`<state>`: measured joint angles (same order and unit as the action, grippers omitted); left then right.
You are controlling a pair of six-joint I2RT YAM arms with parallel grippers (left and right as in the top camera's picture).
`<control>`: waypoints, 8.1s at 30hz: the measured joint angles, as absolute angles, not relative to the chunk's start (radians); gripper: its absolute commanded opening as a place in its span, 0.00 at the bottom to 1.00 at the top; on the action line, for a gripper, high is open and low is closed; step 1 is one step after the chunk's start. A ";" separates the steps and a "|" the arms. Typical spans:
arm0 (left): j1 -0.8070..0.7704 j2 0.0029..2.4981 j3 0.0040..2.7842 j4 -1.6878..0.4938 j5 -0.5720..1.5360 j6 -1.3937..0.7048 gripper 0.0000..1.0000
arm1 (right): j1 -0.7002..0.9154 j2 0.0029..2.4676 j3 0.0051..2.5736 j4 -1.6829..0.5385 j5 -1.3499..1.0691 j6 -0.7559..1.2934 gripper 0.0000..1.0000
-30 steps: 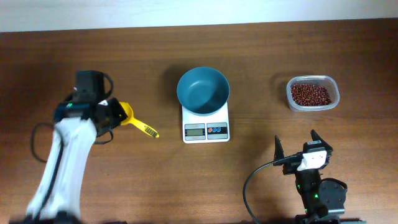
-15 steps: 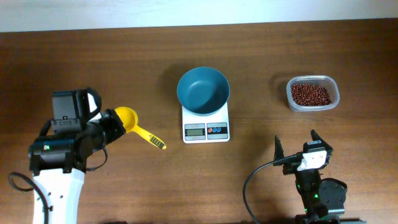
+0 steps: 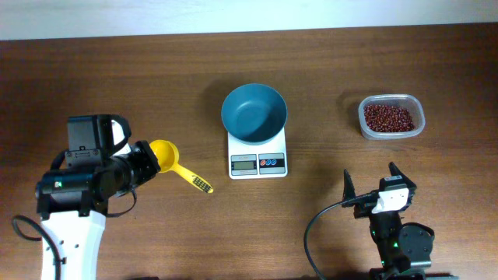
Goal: Scoop item into bowl and weigh 50g on scale
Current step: 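Lift the yellow scoop with the left gripper, then bring the right gripper toward the scoop handle held by the left gripper, then close the right gripper on the scoop handle and release the left gripper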
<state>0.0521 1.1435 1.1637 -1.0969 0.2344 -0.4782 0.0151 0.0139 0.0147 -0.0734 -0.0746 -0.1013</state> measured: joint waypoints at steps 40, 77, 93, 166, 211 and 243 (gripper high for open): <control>0.052 1.143 1.164 -1.138 0.313 -0.682 0.00 | 0.015 0.014 0.015 -0.073 -0.075 -0.101 0.99; 0.052 1.143 1.164 -1.145 0.386 -0.777 0.00 | 0.015 0.014 0.015 -0.073 -0.081 -0.101 0.99; 0.052 1.143 1.164 -1.143 0.382 -0.920 0.00 | 0.015 0.014 0.015 -0.047 -0.690 0.769 0.99; -0.263 1.145 1.164 -0.982 0.364 -0.975 0.00 | 0.235 0.568 0.705 -0.548 -0.775 0.574 0.87; -0.498 1.145 1.163 -0.930 0.145 -1.179 0.00 | 0.522 0.889 0.706 -0.122 -0.673 0.703 0.30; -0.498 1.145 1.164 -0.938 0.147 -1.183 0.00 | 0.522 0.893 0.705 -0.129 -0.672 0.707 0.04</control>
<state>-0.4984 1.1450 1.1637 -0.9382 0.1474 -1.1831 0.5217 0.8932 0.7052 -0.1287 -0.6716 0.7074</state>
